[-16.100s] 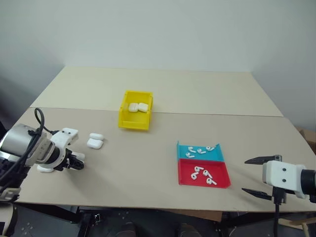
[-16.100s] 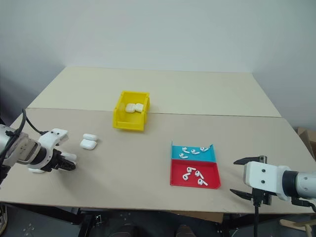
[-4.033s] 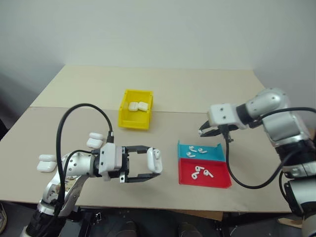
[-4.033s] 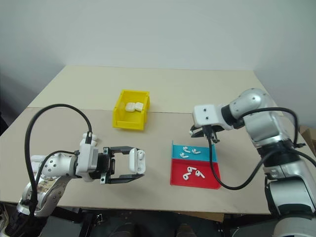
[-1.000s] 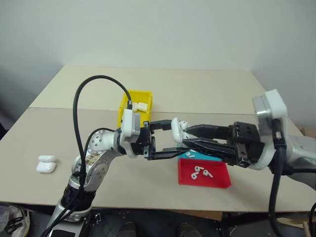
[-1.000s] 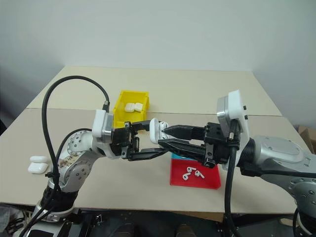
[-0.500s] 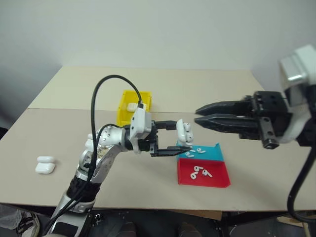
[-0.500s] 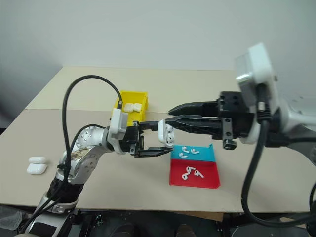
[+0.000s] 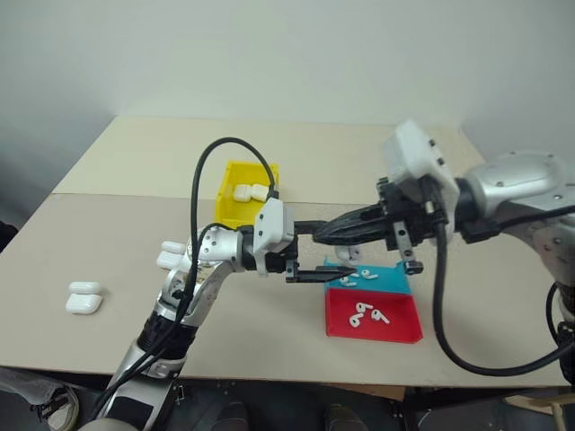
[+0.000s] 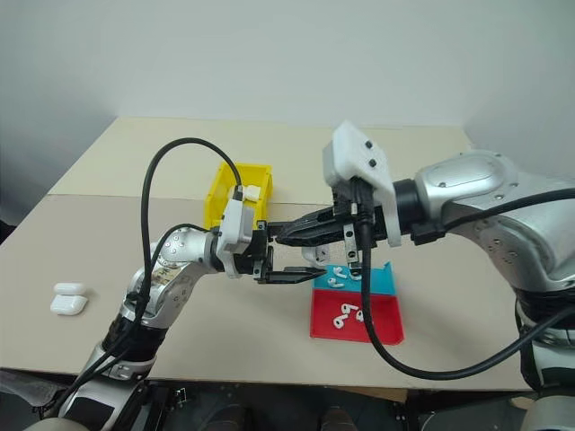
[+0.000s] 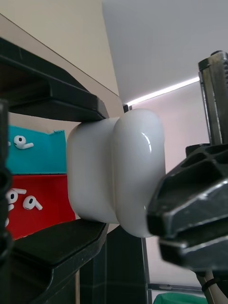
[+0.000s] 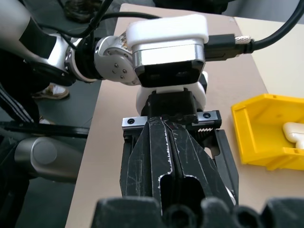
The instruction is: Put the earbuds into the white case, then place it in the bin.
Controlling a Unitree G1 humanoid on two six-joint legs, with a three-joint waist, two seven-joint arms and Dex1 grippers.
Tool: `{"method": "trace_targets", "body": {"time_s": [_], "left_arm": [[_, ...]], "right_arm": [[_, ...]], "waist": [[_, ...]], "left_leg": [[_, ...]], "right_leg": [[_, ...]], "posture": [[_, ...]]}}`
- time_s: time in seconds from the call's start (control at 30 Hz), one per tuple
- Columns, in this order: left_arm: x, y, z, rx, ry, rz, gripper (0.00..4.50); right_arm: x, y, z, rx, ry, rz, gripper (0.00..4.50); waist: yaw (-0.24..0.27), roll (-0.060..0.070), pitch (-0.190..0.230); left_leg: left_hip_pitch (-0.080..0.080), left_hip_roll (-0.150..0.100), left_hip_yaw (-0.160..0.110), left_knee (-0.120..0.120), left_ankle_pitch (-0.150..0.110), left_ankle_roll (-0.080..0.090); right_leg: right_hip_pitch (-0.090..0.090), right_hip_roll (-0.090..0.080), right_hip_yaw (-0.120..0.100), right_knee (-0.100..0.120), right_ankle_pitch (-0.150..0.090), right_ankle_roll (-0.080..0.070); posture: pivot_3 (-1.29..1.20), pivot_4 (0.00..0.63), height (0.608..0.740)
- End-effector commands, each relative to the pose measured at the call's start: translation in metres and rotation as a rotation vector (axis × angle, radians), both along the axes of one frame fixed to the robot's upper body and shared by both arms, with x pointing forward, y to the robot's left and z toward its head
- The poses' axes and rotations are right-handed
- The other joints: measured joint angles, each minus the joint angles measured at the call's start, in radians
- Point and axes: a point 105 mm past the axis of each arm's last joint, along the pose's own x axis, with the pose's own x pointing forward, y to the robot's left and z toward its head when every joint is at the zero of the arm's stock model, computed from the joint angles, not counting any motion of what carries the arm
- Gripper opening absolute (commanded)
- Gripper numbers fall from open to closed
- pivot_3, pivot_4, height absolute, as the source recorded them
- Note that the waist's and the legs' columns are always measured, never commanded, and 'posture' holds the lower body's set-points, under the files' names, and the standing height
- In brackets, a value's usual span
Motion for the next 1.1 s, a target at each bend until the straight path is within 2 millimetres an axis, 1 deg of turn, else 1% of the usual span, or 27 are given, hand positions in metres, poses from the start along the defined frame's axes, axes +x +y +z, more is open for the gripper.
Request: {"method": "trace_targets", "body": {"time_s": [0.03,0.2,0.37,0.47,0.6,0.67,0.8,0.87,0.97,1.03,1.1], "left_arm": [[-0.006,-0.002,0.007,-0.02,-0.045,-0.013,2.77],[-0.01,0.003,0.01,-0.045,-0.061,-0.017,2.77],[-0.012,0.006,0.013,-0.059,-0.062,-0.016,2.77],[-0.011,0.008,0.014,-0.065,-0.065,-0.009,2.77],[-0.01,0.009,0.016,-0.076,-0.068,-0.002,2.77],[-0.009,0.009,0.017,-0.08,-0.07,0.0,2.77],[-0.007,0.012,0.018,-0.093,-0.075,0.025,2.77],[-0.006,0.014,0.024,-0.134,-0.085,0.046,2.77],[-0.003,0.02,0.05,-0.279,-0.044,0.108,2.77],[0.006,0.026,0.061,-0.31,0.009,0.205,2.77],[0.016,0.034,0.065,-0.322,0.007,0.301,2.77]], "right_arm": [[0.0,0.002,0.004,-0.029,-0.075,0.017,0.01],[0.006,-0.004,-0.006,-0.09,-0.107,-0.01,0.01],[0.012,-0.012,-0.006,-0.105,-0.133,-0.033,0.01],[0.01,-0.016,0.001,-0.094,-0.152,-0.024,0.01],[0.011,-0.018,0.004,-0.093,-0.18,-0.023,0.01],[0.01,-0.019,0.008,-0.069,-0.187,-0.021,0.01],[0.01,-0.022,0.029,0.025,-0.247,-0.044,0.01],[0.01,-0.027,0.038,0.077,-0.27,-0.064,0.01],[0.012,-0.038,0.046,0.164,-0.272,-0.139,0.01],[0.017,-0.047,0.043,0.208,-0.261,-0.216,0.01],[0.02,-0.055,0.036,0.239,-0.233,-0.285,0.01]], "waist": [[0.0,0.0,0.0],[0.0,0.0,0.0],[0.0,0.0,0.0],[0.0,0.0,0.0],[0.0,0.0,0.0],[-0.001,0.0,0.0],[-0.001,0.0,0.0],[0.0,0.0,0.0],[0.002,0.0,0.0],[0.003,0.0,0.0],[0.003,0.0,0.0]], "left_leg": [[0.0,0.0,0.0,0.0,0.0,0.0],[0.0,0.0,0.0,0.0,0.0,0.0],[0.0,0.0,0.0,0.0,0.0,0.0],[0.0,0.0,0.0,0.0,0.0,0.0],[0.001,0.0,0.0,0.0,0.0,0.0],[0.001,0.0,0.0,0.0,0.0,0.0],[0.001,0.0,0.0,0.0,0.0,0.0],[0.001,0.0,0.0,0.0,0.0,0.0],[0.001,0.0,0.0,0.0,0.0,0.0],[0.0,0.0,0.0,0.0,0.0,0.0],[0.0,0.0,-0.001,0.0,0.0,0.0]], "right_leg": [[0.0,0.0,0.0,0.0,0.0,0.0],[0.0,0.0,0.0,0.0,0.0,0.0],[0.0,0.0,0.0,0.0,0.0,0.0],[0.0,0.0,0.0,0.0,0.0,0.0],[0.0,0.0,0.0,0.001,0.0,0.0],[0.0,0.0,0.0,0.001,0.0,0.0],[0.0,0.0,0.0,0.001,0.0,0.0],[0.0,0.0,0.0,0.001,0.0,0.0],[0.001,0.0,0.0,0.001,0.0,0.0],[0.001,-0.001,0.0,0.001,0.0,0.0],[0.001,-0.001,0.0,0.001,0.0,0.0]], "posture": [[0.0,0.15,0.74],[0.0,0.15,0.74],[0.0,0.15,0.74],[0.0,0.15,0.74],[0.0,0.15,0.74],[0.0,0.15,0.74],[0.0,0.15,0.74],[0.0,0.15,0.74],[0.0,0.15,0.74],[0.0,0.15,0.74],[0.0,0.15,0.74]]}}
